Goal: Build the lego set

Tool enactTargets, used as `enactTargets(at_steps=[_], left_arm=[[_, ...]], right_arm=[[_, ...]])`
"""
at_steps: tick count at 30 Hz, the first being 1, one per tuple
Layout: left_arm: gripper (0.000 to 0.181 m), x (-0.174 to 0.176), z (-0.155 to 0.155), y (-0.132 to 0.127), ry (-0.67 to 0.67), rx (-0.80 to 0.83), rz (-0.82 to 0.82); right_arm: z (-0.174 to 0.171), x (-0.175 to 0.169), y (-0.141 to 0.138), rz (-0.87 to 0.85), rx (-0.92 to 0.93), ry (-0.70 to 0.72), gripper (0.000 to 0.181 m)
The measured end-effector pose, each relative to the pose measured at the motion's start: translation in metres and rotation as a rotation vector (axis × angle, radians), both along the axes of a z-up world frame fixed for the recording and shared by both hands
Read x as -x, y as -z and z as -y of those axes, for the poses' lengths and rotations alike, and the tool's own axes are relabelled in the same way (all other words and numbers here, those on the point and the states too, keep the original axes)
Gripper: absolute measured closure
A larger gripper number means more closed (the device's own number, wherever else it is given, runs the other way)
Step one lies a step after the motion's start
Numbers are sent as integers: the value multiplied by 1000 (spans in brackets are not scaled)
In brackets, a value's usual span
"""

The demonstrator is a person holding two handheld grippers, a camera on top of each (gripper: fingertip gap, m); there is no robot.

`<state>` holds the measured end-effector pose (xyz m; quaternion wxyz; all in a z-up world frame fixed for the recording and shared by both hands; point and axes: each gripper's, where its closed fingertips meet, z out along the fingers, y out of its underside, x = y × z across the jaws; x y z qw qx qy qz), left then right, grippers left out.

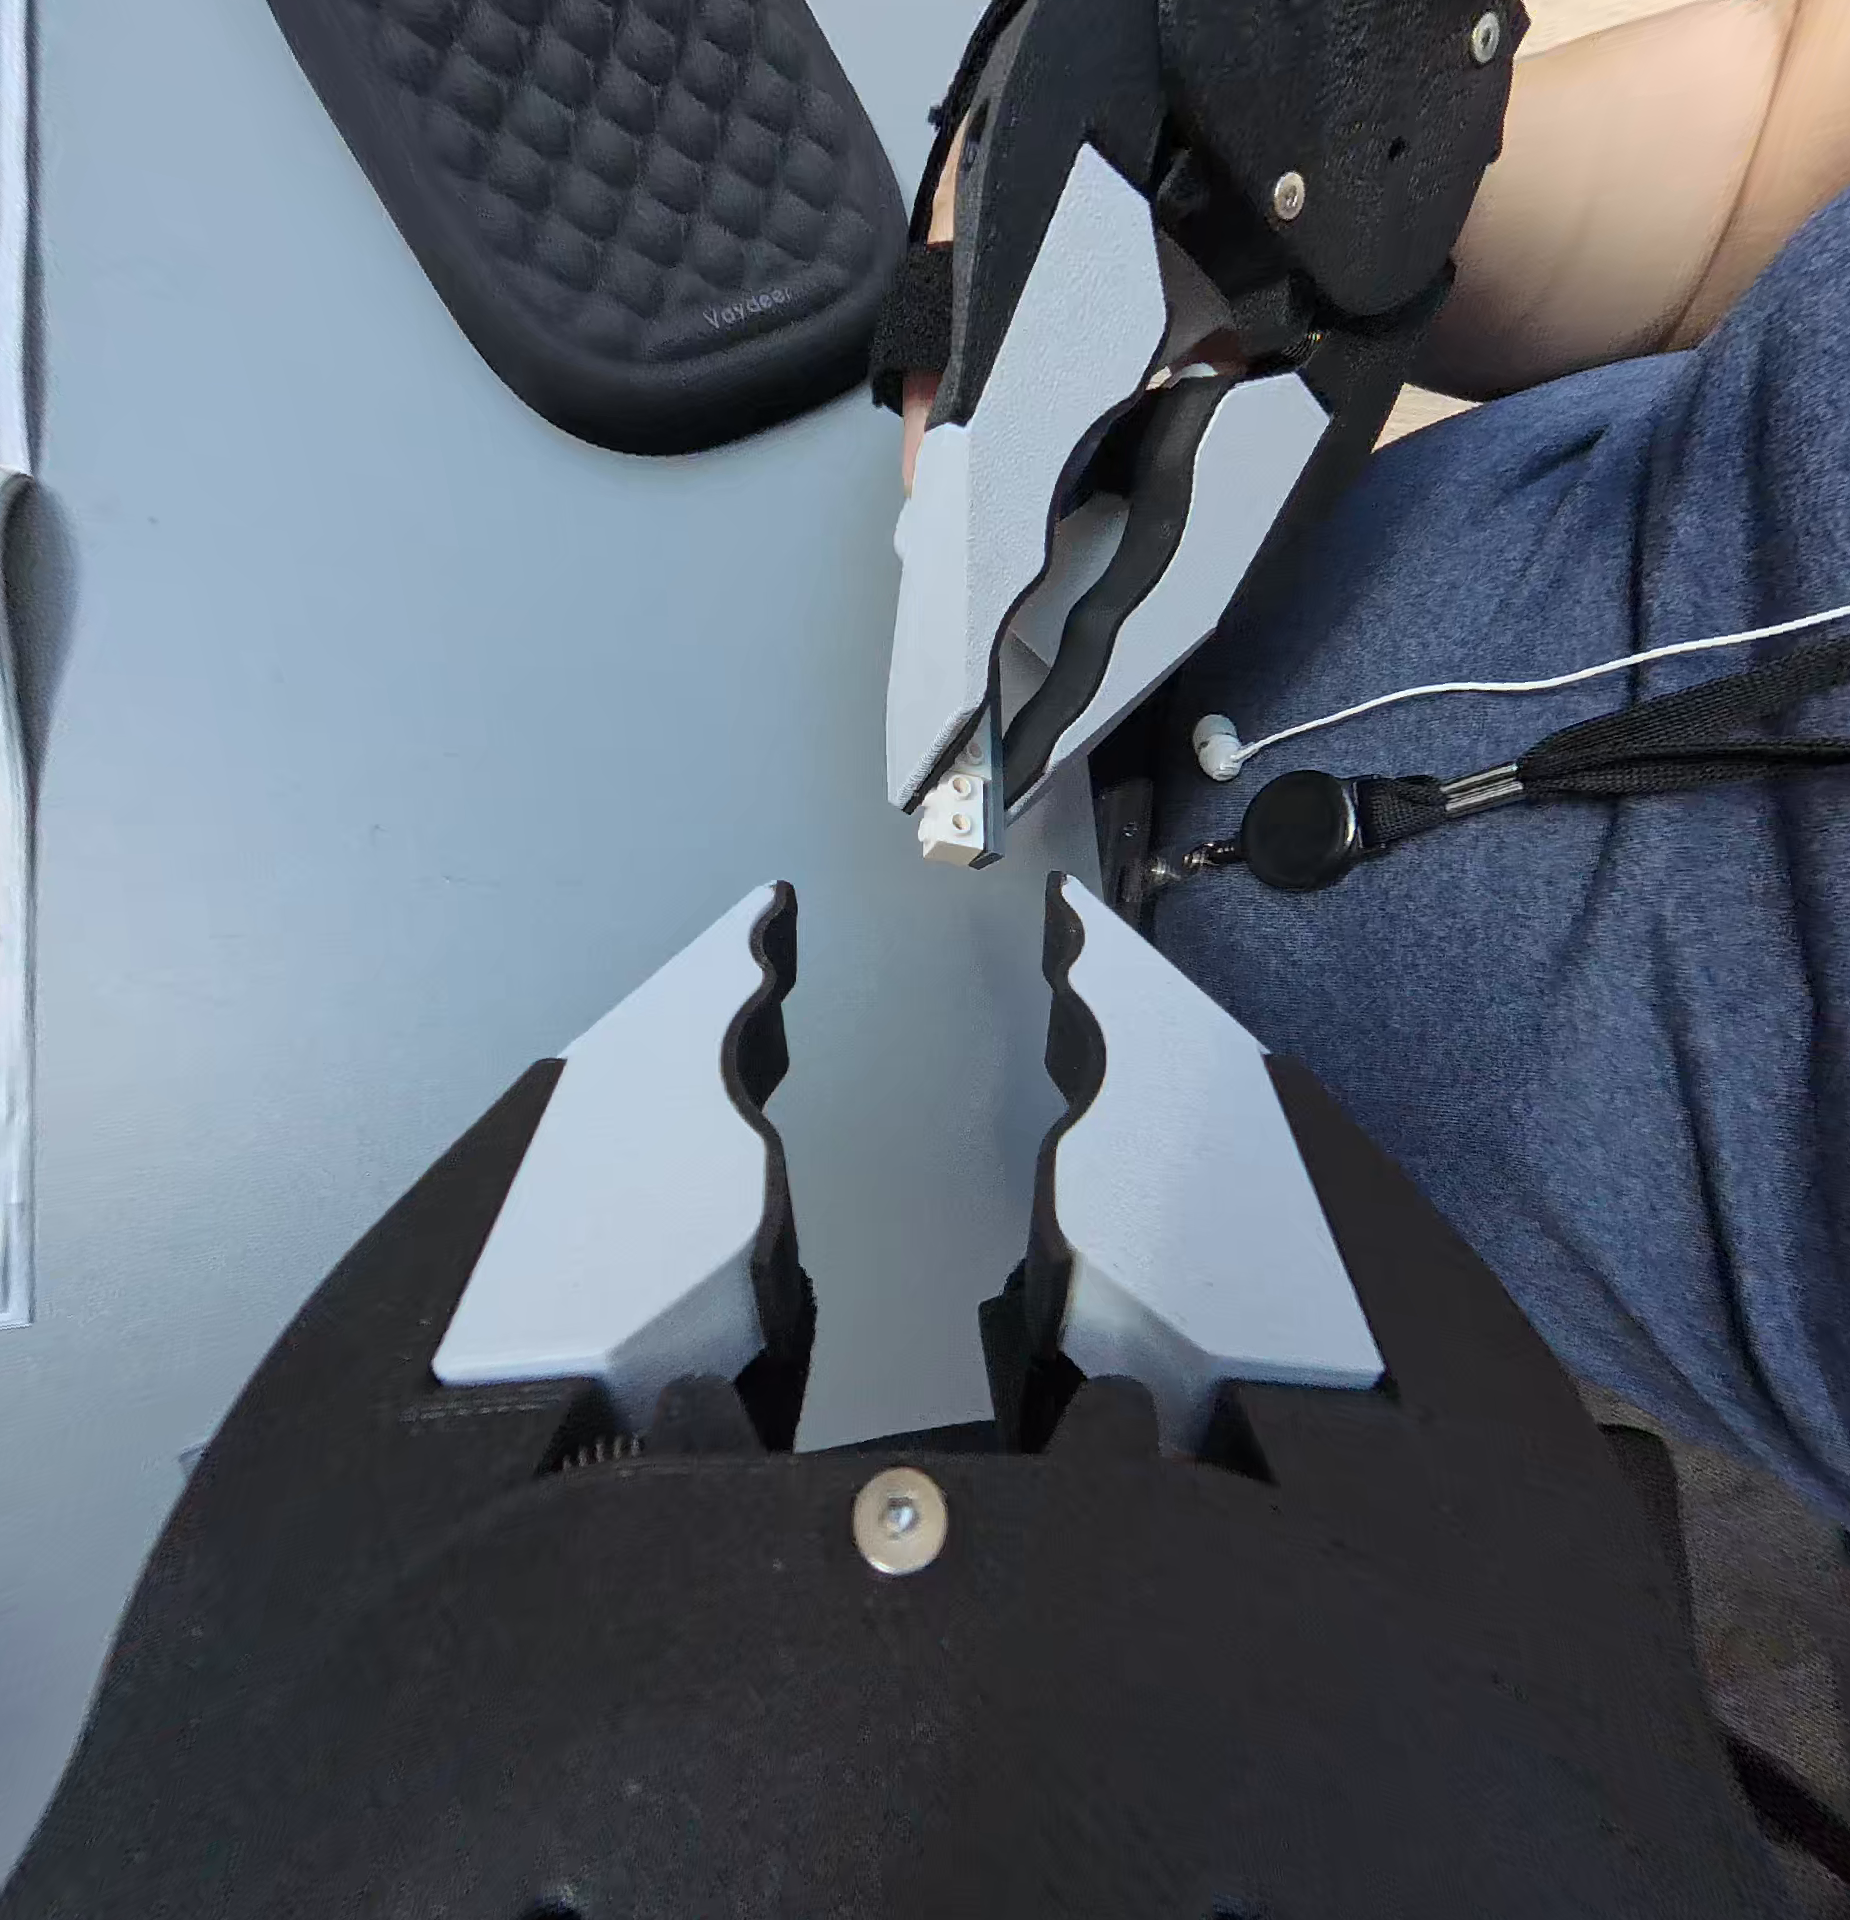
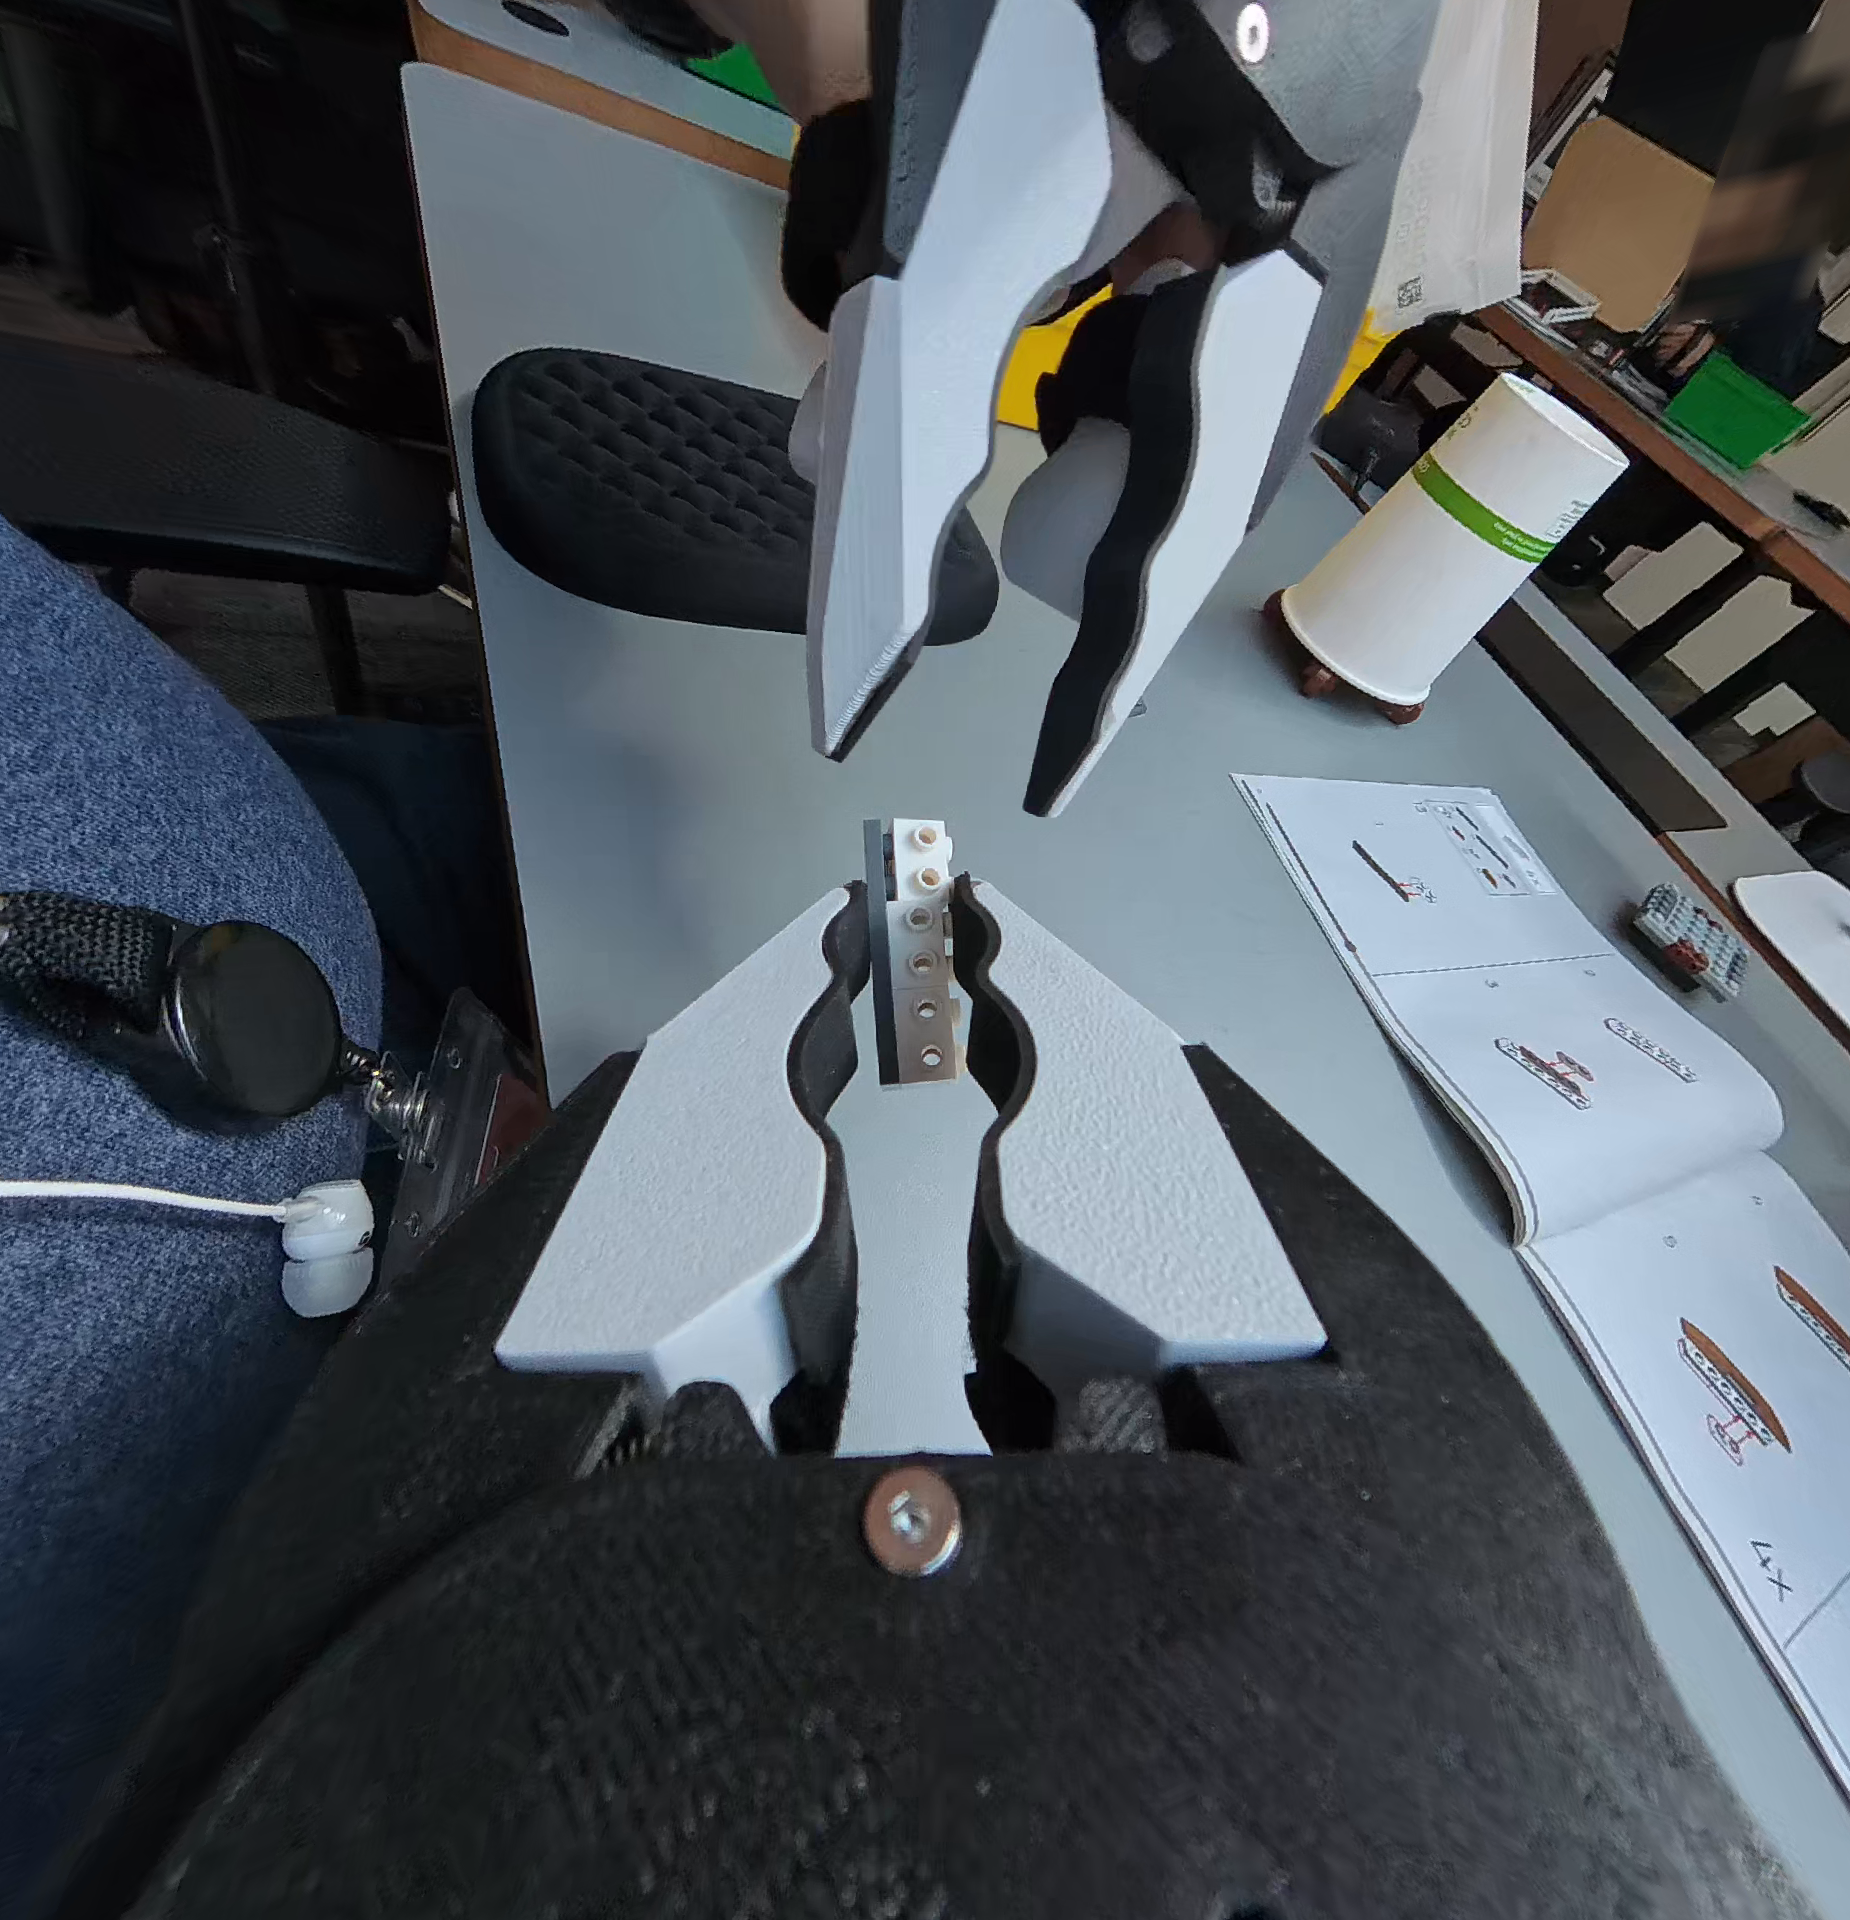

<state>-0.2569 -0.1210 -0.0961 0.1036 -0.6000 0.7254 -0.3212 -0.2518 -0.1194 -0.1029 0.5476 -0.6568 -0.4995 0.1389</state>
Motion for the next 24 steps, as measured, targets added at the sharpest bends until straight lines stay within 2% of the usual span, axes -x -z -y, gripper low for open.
enactTargets(at_steps=[3, 7, 10, 14, 19, 24], left_arm=[[139, -1, 3, -2, 22, -136, 71], [162, -4, 5, -3, 64, -308, 140], [164, -4, 9, -2, 100, -380, 158], [167, -4, 12, -2, 113, -404, 164], [162, -4, 16, -1, 117, -368, 155], [167, -7, 15, -3, 123, -385, 170]], right_arm=[[1, 0, -3, -27, 22, -7, 167], [3, 0, -4, -38, 42, -15, 167], [4, 1, -3, -39, 59, -19, 167], [5, 1, -2, -37, 68, -19, 167], [6, 2, -2, -35, 68, -23, 167], [5, 3, -2, -30, 74, -22, 167]])
